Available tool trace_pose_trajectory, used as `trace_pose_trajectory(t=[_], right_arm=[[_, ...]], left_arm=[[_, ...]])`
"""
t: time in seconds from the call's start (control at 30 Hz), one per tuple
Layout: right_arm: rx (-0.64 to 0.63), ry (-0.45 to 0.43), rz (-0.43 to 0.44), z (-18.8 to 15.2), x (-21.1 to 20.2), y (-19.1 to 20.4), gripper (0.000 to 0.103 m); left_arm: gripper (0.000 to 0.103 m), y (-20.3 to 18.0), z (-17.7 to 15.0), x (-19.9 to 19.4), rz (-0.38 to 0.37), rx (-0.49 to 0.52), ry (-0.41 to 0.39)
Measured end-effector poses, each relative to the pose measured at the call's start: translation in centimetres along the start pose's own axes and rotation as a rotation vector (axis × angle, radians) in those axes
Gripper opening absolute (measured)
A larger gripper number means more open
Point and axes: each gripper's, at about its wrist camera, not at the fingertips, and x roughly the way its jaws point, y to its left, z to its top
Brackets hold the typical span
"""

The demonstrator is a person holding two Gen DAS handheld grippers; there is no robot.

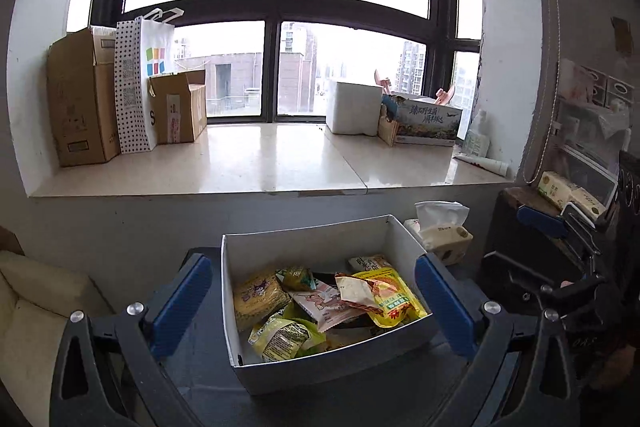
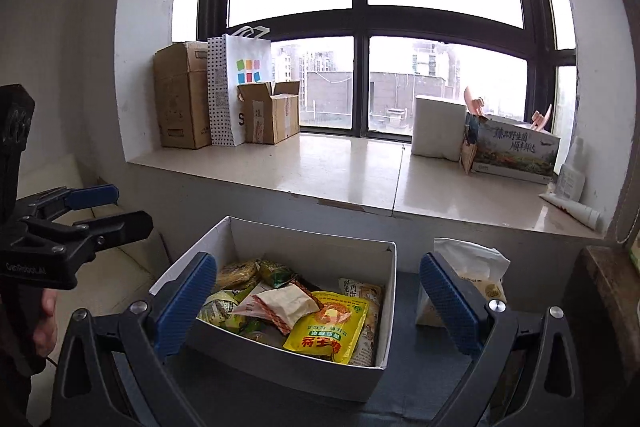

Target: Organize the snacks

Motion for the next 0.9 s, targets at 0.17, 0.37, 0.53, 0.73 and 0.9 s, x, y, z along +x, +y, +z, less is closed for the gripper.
trace_pose_trajectory(t=[0.17,0.37,0.53,0.73,0.9], right_arm=[[0.056,-0.027,0.086,-0.5,-4.0,1.4,0.103],[0.140,0.053,0.156,-3.1,-7.0,3.0,0.103],[0.199,0.142,0.132,-5.5,-8.5,3.3,0.103],[0.190,0.125,0.101,-6.6,-11.0,3.7,0.103],[0.175,0.113,0.108,-6.3,-11.4,3.9,0.103]], left_arm=[[0.103,-0.4,-1.7,-4.8,0.033,-0.004,-0.016],[0.103,-1.2,-4.8,-8.4,0.006,-0.046,0.052],[0.103,-1.8,-7.4,-9.7,-0.001,-0.070,0.108],[0.103,-2.6,-8.3,-10.3,-0.018,-0.079,0.136],[0.103,-2.6,-7.9,-10.7,-0.016,-0.078,0.126]])
